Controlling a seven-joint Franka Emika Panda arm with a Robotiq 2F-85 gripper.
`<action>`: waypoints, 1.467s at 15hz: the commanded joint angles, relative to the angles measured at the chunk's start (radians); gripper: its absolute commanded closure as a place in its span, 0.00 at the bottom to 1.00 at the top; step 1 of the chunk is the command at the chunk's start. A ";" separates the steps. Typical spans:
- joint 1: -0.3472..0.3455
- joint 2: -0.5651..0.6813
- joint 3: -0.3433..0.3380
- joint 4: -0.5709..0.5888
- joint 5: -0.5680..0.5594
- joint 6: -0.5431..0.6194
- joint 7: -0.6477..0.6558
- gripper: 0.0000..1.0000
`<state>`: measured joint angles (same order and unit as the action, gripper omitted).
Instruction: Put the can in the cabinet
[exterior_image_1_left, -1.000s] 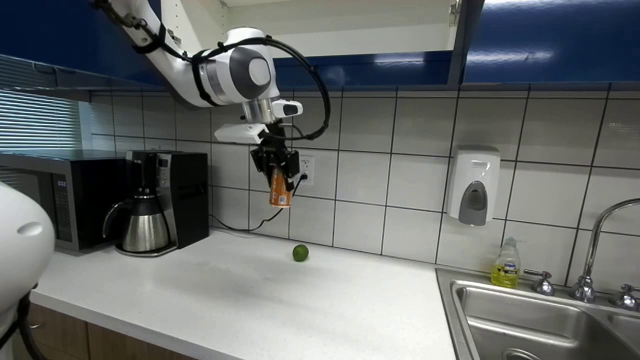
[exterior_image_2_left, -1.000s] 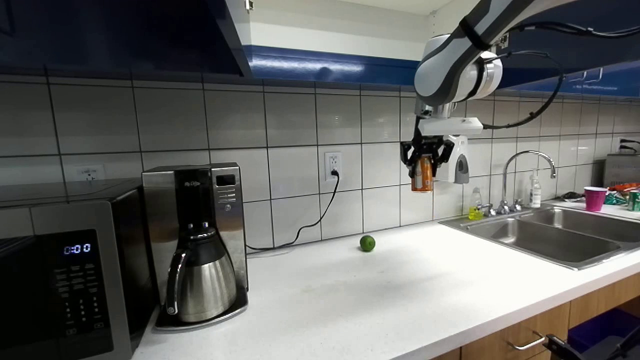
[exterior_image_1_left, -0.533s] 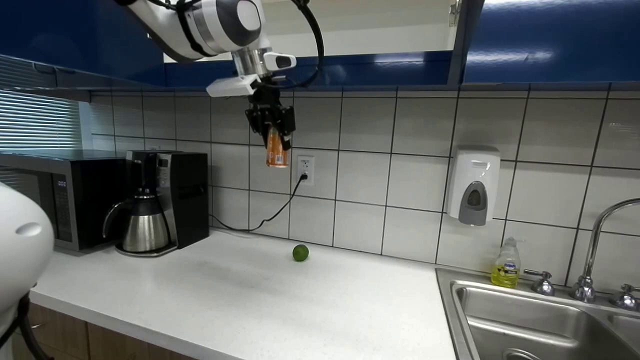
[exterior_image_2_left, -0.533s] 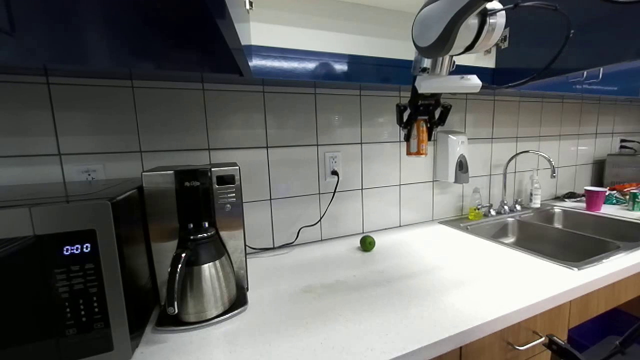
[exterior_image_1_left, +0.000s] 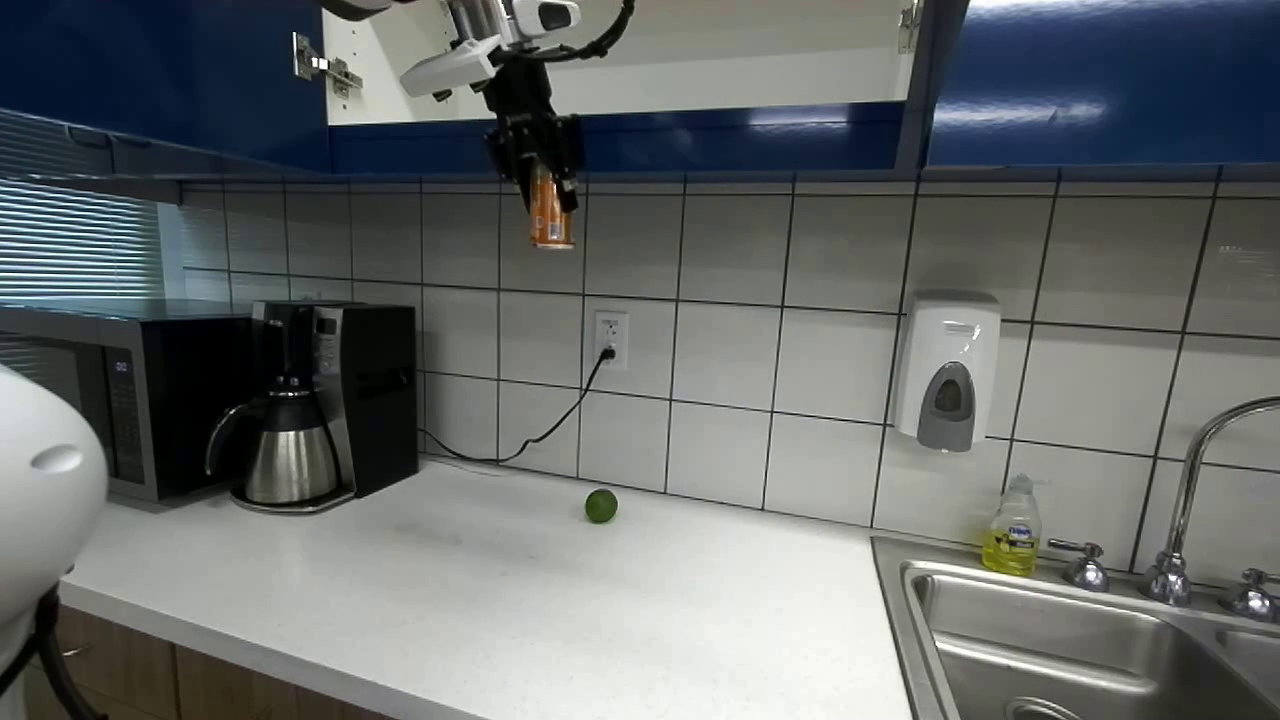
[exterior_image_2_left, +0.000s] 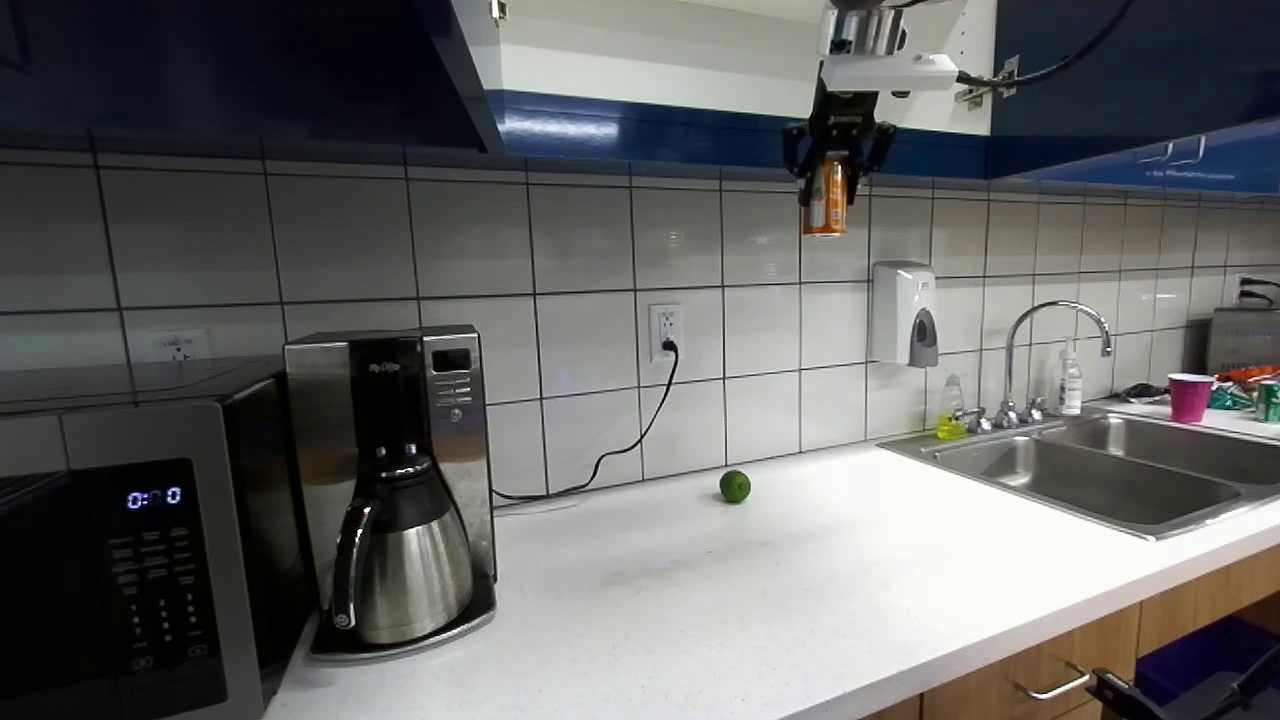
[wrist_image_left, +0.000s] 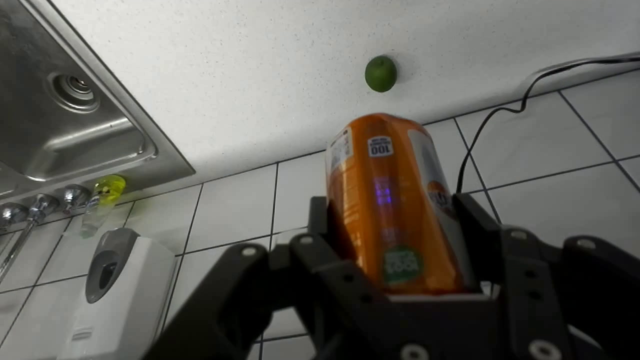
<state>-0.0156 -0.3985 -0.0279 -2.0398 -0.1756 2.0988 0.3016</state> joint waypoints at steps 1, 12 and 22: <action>-0.027 0.022 0.029 0.117 0.026 -0.095 0.002 0.62; -0.020 0.101 0.055 0.412 0.038 -0.292 0.034 0.62; -0.007 0.222 0.071 0.628 0.027 -0.407 0.083 0.62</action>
<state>-0.0156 -0.2222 0.0265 -1.5151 -0.1513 1.7520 0.3551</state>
